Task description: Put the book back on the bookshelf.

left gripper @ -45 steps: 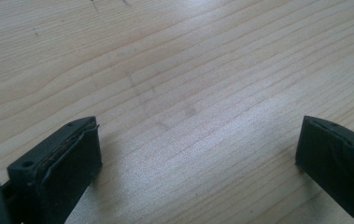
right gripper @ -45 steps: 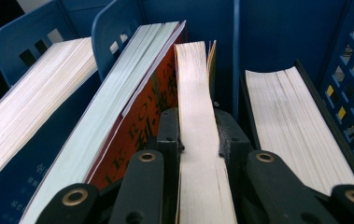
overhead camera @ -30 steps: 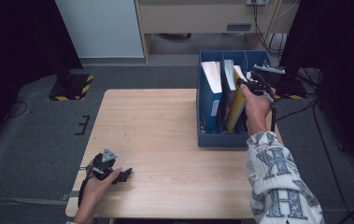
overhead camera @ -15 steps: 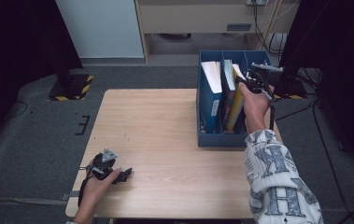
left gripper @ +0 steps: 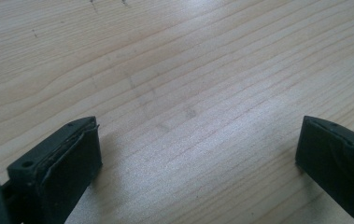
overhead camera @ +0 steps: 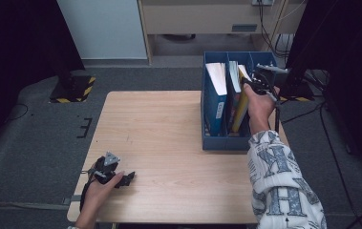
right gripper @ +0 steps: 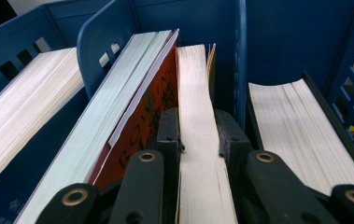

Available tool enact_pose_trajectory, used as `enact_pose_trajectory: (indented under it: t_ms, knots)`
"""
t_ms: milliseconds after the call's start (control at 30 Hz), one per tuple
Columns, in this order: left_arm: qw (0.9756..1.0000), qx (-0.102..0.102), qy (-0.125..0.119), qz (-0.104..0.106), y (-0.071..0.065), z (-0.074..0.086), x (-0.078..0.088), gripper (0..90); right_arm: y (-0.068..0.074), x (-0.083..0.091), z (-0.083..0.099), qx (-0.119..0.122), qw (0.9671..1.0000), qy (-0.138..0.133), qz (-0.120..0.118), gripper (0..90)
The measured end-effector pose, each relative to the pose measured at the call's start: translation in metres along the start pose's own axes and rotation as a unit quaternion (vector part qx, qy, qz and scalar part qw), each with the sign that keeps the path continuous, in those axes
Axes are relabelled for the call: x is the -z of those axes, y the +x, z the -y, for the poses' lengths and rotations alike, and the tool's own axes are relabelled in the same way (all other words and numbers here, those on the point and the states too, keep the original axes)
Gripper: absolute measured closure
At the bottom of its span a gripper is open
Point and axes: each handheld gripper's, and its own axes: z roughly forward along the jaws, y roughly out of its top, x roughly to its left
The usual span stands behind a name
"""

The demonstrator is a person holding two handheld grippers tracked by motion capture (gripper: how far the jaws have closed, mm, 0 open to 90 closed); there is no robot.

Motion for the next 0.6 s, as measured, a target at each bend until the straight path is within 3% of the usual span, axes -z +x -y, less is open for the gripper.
enact_pose_trajectory:
  t_ms: [233,600]
  knots:
    - [1.0,-0.001,0.0,0.0,0.0,0.0,0.0,0.0,-0.001,-0.004,0.001,0.008,0.9999,-0.009,0.003,74.9]
    - [1.0,-0.001,0.0,0.0,0.0,0.0,0.0,0.0,0.0,-0.012,0.007,0.008,1.0,-0.002,0.003,74.8]
